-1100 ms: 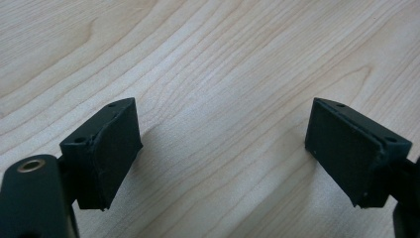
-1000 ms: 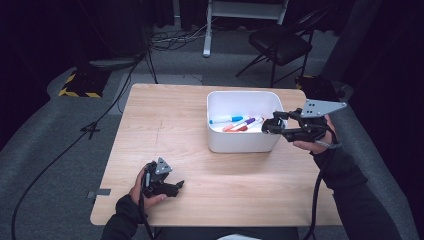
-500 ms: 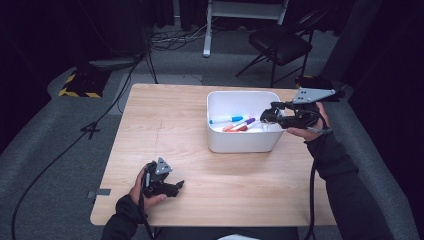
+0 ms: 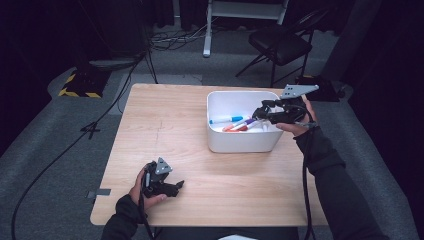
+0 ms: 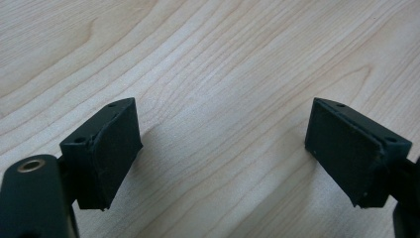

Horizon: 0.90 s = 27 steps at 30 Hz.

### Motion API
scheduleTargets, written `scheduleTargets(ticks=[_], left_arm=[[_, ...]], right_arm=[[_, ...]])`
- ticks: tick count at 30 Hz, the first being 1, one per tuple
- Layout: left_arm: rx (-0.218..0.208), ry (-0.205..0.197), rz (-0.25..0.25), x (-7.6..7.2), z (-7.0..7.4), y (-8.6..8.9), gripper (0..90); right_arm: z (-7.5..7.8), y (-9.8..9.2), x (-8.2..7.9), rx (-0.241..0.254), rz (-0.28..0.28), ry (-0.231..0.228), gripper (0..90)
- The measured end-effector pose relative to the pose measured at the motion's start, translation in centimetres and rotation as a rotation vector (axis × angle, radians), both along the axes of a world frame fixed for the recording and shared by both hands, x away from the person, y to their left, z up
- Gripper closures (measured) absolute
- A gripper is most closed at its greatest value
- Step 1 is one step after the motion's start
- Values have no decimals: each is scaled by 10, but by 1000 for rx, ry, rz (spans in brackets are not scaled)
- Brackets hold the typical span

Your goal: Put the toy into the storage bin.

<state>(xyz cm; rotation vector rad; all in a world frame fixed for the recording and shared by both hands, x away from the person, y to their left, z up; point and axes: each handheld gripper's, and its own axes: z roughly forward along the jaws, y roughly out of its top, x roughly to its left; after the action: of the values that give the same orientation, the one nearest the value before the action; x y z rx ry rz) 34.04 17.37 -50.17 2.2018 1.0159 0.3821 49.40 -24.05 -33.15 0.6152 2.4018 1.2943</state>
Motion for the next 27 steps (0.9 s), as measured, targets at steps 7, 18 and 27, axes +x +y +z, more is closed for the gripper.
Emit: scheduleTargets(ticks=[7,18,27], left_arm=[[1,0,0,0,0,0,143],[1,0,0,0,0,0,143],[0,0,0,0,0,0,143]], right_arm=[[-9,15,11,-35,-2,30,484],[-19,40,22,-174,22,74,483],[-23,38,27,-307,38,123,483]])
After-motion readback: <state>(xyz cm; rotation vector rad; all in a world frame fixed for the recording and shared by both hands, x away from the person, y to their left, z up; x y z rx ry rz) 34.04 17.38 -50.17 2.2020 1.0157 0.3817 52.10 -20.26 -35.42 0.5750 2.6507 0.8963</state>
